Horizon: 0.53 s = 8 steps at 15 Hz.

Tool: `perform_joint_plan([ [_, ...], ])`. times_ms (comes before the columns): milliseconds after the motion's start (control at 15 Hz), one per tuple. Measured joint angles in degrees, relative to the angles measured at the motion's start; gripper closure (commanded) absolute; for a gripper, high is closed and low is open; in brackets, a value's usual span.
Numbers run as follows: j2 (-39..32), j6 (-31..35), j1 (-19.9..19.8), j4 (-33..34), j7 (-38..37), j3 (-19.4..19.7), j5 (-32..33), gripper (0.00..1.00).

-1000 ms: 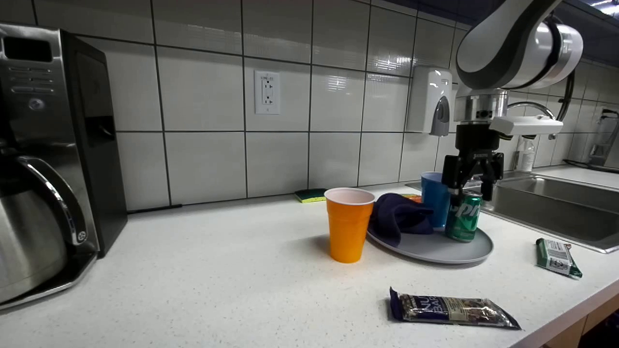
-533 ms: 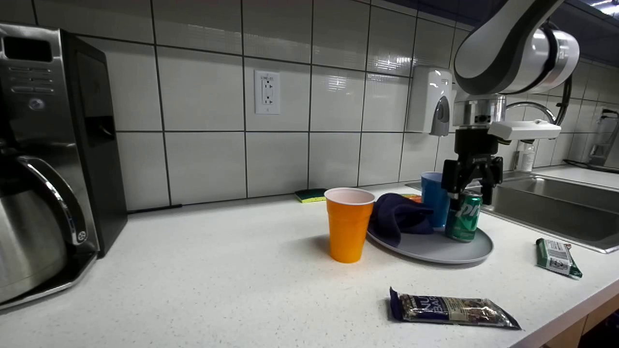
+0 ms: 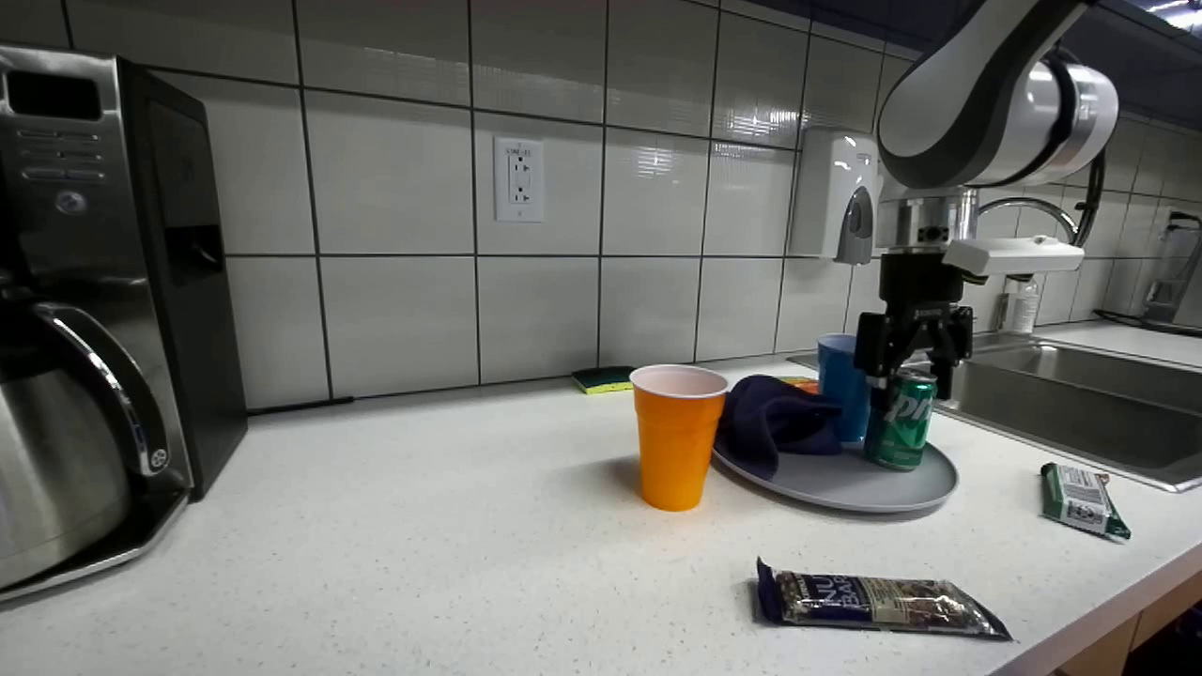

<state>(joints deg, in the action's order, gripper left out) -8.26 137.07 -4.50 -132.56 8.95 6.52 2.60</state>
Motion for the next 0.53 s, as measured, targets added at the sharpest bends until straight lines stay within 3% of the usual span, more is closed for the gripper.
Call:
perform_joint_plan([
  [133,-0.2,0.1,0.0,0.1,0.0,0.0,0.0,0.34],
  [333,-0.5,0.7,0.0,0.2,0.1,-0.1,0.0,0.60],
  [533,-0.7,1.0,0.0,0.4,0.1,-0.1,0.0,0.62],
])
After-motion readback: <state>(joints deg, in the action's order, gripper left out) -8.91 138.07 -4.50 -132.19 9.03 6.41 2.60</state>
